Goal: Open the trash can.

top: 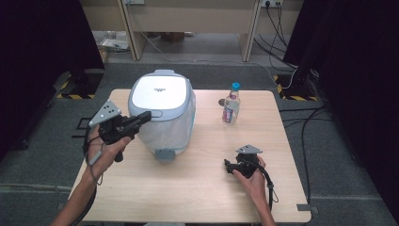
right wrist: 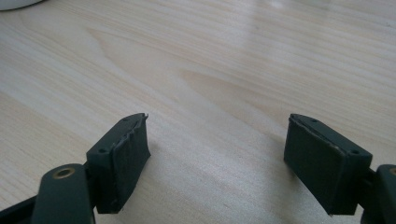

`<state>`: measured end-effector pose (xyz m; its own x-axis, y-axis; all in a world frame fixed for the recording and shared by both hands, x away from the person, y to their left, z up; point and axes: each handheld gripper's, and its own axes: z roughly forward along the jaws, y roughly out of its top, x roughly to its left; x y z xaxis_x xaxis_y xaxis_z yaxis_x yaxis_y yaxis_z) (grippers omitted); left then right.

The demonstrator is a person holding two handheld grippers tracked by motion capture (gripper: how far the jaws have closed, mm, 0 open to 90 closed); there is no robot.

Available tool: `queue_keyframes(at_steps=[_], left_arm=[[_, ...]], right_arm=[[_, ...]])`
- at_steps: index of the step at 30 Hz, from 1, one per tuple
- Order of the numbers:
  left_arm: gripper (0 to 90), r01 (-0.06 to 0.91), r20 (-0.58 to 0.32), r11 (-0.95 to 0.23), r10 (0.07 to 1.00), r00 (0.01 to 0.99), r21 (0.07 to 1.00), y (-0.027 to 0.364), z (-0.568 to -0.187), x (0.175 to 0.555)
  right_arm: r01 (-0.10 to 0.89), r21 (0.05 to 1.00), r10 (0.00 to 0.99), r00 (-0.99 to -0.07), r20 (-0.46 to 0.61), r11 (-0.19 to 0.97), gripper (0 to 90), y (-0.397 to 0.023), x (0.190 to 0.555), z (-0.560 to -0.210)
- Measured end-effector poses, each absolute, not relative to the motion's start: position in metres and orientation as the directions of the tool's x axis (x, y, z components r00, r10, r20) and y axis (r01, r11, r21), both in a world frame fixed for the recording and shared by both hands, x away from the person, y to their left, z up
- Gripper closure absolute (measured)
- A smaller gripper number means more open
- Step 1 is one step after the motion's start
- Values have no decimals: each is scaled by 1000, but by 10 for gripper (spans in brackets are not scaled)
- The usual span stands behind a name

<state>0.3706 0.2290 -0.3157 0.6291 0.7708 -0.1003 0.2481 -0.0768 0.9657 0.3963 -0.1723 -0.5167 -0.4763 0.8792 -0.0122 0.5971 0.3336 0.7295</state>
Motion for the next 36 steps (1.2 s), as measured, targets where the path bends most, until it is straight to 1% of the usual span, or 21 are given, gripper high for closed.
queue_keyframes(at_steps=[4, 8, 10, 14, 15, 17, 22, 24, 26, 27, 31, 35, 36], left_arm=[[892, 253, -76, -105, 783, 617, 962, 223, -318, 380], [893, 236, -54, -115, 794, 606, 965, 219, -319, 384], [893, 210, -20, -132, 802, 597, 969, 215, -320, 385], [893, 205, -30, -120, 795, 606, 971, 217, -323, 384], [893, 186, -16, -121, 797, 603, 975, 217, -326, 383], [893, 177, -4, -127, 802, 597, 976, 215, -326, 382], [894, 178, -34, -94, 794, 607, 980, 218, -329, 383], [894, 165, 1, -124, 803, 596, 978, 215, -328, 382], [894, 168, 2, -126, 805, 593, 978, 215, -328, 382], [894, 187, -27, -106, 801, 598, 977, 216, -328, 383], [894, 172, -23, -99, 804, 595, 980, 216, -330, 382], [895, 197, -67, -70, 788, 612, 978, 220, -332, 385], [895, 178, -30, -98, 795, 606, 979, 218, -331, 383]], right_arm=[[597, 730, 878, -478, -10, 333, 220, -172, 396, -517], [596, 730, 876, -482, -9, 335, 220, -172, 396, -517], [595, 731, 876, -482, -11, 336, 220, -171, 395, -517], [593, 730, 874, -486, -11, 340, 220, -171, 394, -517], [591, 731, 872, -489, -12, 341, 220, -171, 394, -517], [595, 730, 874, -486, -7, 337, 219, -170, 393, -517], [594, 730, 874, -486, -8, 337, 220, -170, 393, -517], [595, 729, 873, -487, -6, 338, 219, -170, 393, -517], [595, 730, 873, -487, -7, 338, 219, -170, 392, -517], [592, 730, 872, -490, -9, 341, 219, -170, 392, -517], [591, 730, 871, -492, -11, 343, 219, -170, 392, -517], [590, 731, 871, -491, -12, 343, 217, -169, 391, -517], [591, 731, 872, -490, -11, 342, 217, -169, 391, -517]])
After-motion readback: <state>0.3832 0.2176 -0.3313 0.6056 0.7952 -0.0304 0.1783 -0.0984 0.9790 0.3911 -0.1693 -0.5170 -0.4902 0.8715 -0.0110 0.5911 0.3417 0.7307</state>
